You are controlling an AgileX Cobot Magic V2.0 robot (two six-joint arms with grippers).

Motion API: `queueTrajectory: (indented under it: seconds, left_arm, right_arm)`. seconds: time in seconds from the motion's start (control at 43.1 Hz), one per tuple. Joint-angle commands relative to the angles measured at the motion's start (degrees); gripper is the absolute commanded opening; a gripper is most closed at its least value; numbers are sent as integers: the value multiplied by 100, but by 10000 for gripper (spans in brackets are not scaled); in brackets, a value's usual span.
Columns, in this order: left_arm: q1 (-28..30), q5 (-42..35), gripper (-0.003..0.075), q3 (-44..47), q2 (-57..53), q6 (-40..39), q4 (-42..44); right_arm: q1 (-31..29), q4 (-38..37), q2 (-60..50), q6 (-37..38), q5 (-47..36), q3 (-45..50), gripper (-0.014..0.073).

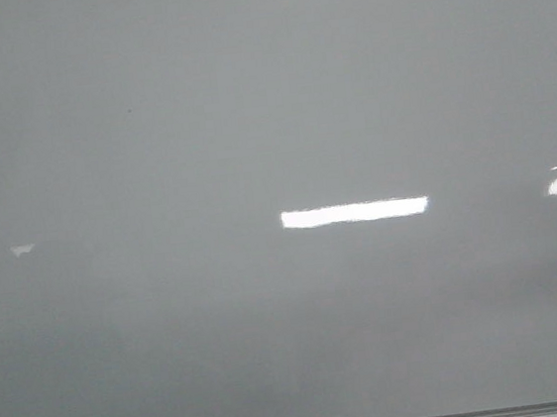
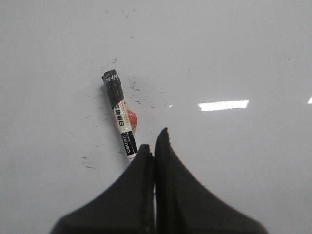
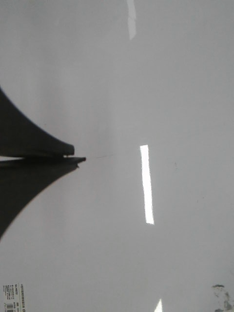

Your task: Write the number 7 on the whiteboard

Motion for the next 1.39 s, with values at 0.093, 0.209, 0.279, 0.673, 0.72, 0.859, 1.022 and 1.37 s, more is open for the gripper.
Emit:
queueTrajectory:
  seconds: [0.093,0.209,0.279,0.673,0.72,0.859,1.022,1.37]
  left_arm:
    - [12,-509,-20,15,-84,-49,-44]
    - [12,-509,-20,15,-84,-49,-44]
    - [12,-509,-20,15,-84,-49,-44]
    - [12,-509,-20,15,-84,-49,-44]
    - [12,-509,-20,15,-84,-49,-44]
    - [12,-509,-20,15,-84,-49,-44]
    - [12,-509,-20,15,-84,-49,-44]
    - [12,-1259,-20,6,-84,-49,-173]
  right_arm:
    - [20,-53,-73,-3,-423,-25,-62]
    - [20,-53,-73,-3,-423,-25,-62]
    - [20,-53,-73,-3,-423,-25,-62]
    - [20,-53,-73,-3,-423,-25,-62]
    - [20,-53,-73,-3,-423,-25,-62]
    - [20,-53,-73,-3,-423,-25,-62]
    - [20,-53,-73,-3,-423,-25,-62]
    - [20,-53,-73,-3,-748,-32,-62]
